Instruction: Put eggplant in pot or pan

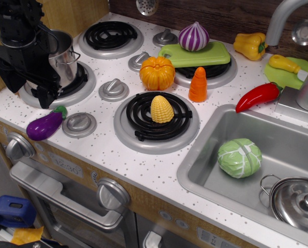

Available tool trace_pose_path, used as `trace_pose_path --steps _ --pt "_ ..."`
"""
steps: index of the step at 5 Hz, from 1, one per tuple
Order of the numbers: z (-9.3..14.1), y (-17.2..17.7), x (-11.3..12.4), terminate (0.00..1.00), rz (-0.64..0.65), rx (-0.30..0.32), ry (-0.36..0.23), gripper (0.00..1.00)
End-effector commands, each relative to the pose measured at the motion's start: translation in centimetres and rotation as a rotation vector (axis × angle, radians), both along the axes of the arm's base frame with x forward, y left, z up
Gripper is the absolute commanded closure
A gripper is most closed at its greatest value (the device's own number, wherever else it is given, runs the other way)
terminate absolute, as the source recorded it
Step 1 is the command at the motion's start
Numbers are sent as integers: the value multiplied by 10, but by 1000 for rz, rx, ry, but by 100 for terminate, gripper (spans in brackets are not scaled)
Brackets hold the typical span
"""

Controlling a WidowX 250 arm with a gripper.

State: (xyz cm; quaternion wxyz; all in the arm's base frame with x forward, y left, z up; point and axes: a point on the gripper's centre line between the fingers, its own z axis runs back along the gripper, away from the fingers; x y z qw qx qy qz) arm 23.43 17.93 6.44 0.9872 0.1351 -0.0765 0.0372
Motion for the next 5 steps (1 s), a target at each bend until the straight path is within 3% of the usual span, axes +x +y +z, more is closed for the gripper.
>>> trace_pose_path --steps 1,3,5 --pt "0 0 0 0 0 0 0 0" --pt "-31 2 -6 0 25 -13 -61 0" --pt "-45 5 -5 0 38 -63 -66 0"
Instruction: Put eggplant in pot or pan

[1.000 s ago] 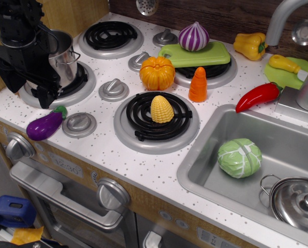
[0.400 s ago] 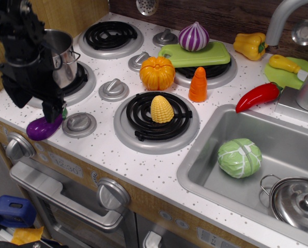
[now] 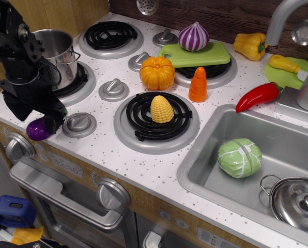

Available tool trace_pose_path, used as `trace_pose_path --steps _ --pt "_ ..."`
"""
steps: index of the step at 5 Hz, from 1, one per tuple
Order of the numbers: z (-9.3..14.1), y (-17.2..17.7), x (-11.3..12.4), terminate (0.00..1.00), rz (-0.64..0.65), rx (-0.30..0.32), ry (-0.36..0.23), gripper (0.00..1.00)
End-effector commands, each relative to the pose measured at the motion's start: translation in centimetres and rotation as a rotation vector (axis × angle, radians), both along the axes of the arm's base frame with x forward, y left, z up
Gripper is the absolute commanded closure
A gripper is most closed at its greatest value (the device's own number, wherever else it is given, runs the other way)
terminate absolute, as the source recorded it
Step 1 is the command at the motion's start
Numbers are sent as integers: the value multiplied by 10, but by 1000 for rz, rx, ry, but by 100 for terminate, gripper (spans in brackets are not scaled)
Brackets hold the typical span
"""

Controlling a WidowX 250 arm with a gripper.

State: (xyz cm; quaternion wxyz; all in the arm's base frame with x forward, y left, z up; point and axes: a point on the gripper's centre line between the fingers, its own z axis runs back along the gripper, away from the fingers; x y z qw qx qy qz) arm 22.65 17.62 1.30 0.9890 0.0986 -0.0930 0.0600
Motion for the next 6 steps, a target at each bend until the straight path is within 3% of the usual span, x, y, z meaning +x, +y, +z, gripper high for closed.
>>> trace_pose_path --steps 1,2,3,4,5,6 --pt "0 9 0 0 16 -17 -26 0" --pt "-14 13 0 0 15 -49 -54 0" --pt "-8 12 3 0 13 -63 -17 100" --pt "11 9 1 0 40 -58 17 100" --pt "48 11 -4 0 69 -7 64 100" --pt "97 14 -5 0 107 111 46 100"
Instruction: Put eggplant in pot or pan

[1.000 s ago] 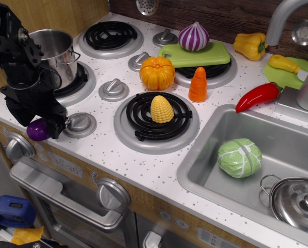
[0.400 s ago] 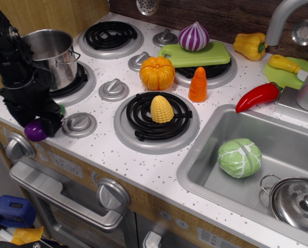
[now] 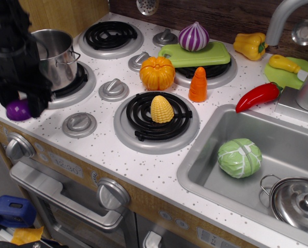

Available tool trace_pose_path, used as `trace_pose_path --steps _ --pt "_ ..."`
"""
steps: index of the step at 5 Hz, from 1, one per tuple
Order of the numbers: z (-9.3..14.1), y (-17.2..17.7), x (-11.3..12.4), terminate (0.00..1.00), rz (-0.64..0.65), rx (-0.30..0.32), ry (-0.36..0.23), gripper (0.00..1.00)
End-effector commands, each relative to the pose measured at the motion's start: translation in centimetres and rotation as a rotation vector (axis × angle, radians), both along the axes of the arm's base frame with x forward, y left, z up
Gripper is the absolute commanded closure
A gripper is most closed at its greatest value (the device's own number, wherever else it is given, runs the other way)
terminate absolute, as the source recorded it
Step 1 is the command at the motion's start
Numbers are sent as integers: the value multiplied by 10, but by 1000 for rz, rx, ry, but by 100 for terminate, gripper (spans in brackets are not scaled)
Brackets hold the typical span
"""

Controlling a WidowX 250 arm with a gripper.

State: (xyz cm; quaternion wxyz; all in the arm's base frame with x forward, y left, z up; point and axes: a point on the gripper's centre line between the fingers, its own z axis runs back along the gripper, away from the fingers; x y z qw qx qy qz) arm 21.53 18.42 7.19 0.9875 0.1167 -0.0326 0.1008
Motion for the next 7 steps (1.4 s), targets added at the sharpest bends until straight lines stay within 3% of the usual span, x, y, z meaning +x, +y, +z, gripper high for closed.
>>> trace_pose_path --steps 1,2,4,5,6,7 --pt "57 11 13 0 46 178 -147 100" --pt "75 26 32 0 -13 221 -172 100" --pt "77 63 66 0 -185 191 -211 100" --pt "58 68 73 0 -335 251 -309 0" --pt "58 68 73 0 -335 251 -309 0" --pt "58 68 73 100 -335 251 -309 0"
